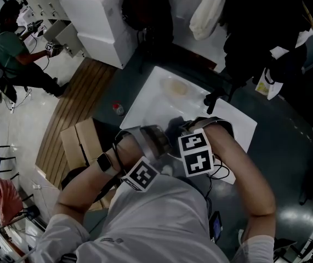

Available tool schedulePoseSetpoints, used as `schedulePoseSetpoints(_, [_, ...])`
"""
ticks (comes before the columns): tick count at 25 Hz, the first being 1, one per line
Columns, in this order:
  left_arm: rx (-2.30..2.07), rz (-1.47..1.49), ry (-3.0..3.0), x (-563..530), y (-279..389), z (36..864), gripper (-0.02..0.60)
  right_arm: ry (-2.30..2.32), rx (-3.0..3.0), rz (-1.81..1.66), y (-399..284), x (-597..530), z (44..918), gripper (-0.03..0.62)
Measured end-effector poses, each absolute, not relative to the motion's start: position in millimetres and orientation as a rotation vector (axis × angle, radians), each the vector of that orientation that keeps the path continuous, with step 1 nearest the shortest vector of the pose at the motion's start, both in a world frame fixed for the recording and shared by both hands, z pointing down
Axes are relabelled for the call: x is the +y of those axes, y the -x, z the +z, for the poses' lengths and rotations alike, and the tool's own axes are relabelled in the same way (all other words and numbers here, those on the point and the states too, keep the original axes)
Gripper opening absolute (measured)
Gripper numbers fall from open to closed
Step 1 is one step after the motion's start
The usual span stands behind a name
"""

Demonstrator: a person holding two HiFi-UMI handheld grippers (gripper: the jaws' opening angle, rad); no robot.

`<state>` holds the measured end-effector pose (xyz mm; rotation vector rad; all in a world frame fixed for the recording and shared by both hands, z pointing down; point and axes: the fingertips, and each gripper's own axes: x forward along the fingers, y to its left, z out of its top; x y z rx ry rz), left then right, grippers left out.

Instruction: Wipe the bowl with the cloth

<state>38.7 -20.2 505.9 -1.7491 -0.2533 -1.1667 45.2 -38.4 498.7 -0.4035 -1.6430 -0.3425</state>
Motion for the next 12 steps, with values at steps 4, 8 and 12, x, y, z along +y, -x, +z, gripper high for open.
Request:
schedulePoseSetpoints(4, [-0.281, -1.167, 1.749, -16, -39, 511, 0.018, 0.448, -1.659, -0.248, -46, -28, 504, 0.1])
schedulePoseSetpoints(8, [-0.319, -1.202, 1.749, -10, -38, 521, 0.018, 0.455, -1.691, -0.107, -45, -18, 513, 0.1])
schedulePoseSetpoints(12, [-0.345, -1.28, 1.744, -8, -35, 533, 0.018, 0.36, -1.684, 0.035, -42, -14, 524, 0.1])
